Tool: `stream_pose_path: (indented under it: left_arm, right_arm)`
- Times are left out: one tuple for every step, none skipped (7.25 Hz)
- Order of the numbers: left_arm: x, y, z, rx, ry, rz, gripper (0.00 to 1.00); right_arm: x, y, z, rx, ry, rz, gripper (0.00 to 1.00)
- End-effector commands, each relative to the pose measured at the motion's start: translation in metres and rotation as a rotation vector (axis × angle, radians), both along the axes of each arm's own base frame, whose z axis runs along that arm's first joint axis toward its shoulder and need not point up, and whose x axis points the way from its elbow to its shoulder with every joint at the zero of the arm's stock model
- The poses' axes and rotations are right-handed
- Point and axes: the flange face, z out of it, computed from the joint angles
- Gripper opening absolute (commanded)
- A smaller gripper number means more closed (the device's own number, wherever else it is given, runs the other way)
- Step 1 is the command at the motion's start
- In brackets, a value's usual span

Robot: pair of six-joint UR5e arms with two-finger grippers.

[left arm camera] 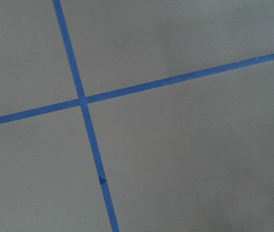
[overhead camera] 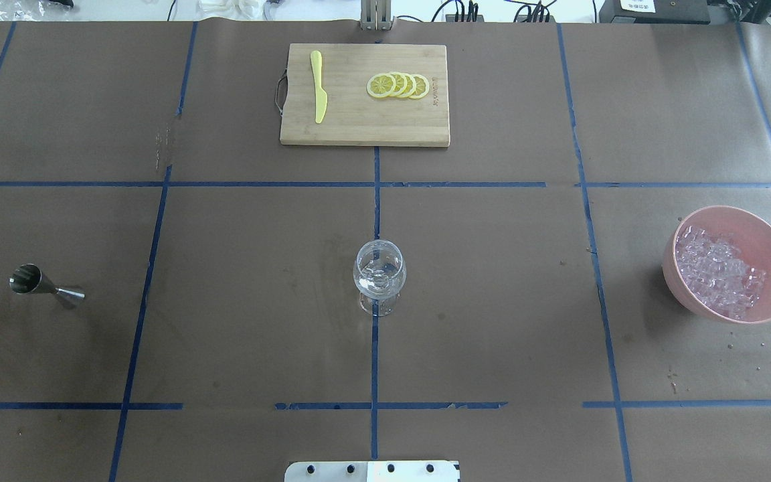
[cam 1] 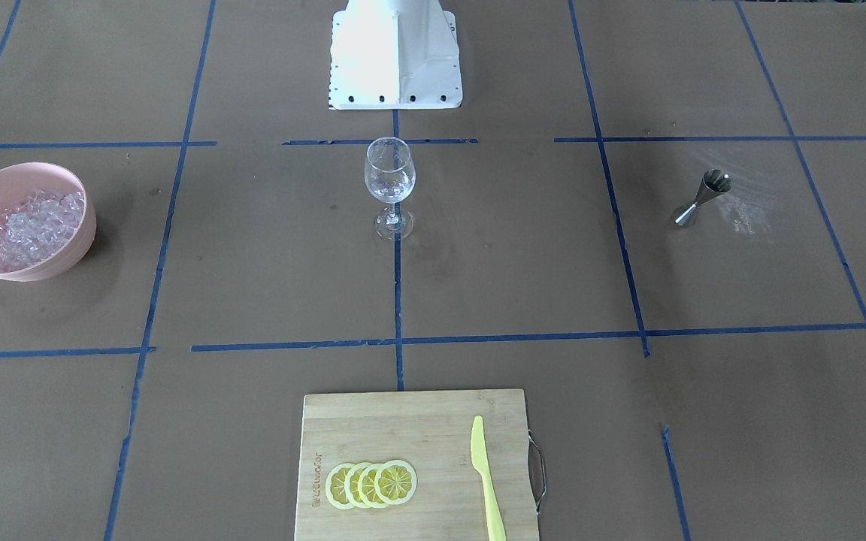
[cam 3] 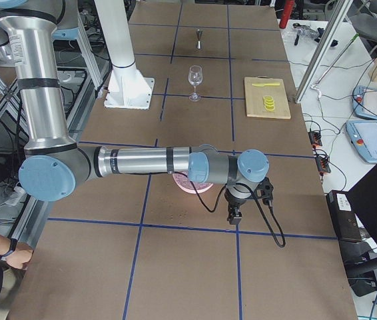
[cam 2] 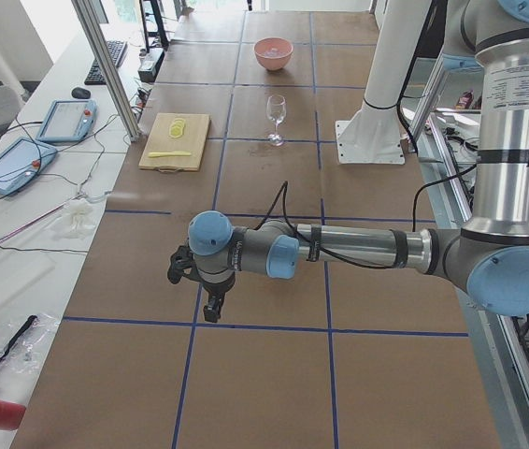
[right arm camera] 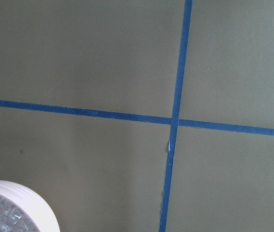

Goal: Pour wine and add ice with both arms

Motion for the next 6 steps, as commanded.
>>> stream_pose_path:
  left_arm:
    - [0.005,-0.007,-0.011,0.049,0.028,0.007,1.0]
    - [0.004,-0.009,-0.019,0.08,0.007,0.007,1.0]
    - [0.003,-0.013,-0.046,0.132,0.0,-0.004,1.0]
    - [0.003,-0.014,-0.05,0.141,0.004,-0.004,1.0]
    - [0.004,-0.017,-0.042,0.14,0.006,-0.013,1.0]
    - [0.008,-0.007,-0.058,0.26,0.024,-0.002,1.0]
  right_arm:
    - [0.001,-0.002,-0.009,0.02,-0.001,0.001,1.0]
    - [0.0,-0.005,-0.014,0.029,-0.001,-0.002,1.0]
    - [-0.001,-0.003,-0.014,0.031,-0.001,-0.003,1.0]
    - [-0.002,-0.003,-0.011,0.025,0.001,-0.005,1.0]
    - [-0.002,-0.001,-0.009,0.019,-0.002,-0.004,1.0]
    - [-0.003,-0.001,-0.01,0.021,-0.004,-0.006,1.0]
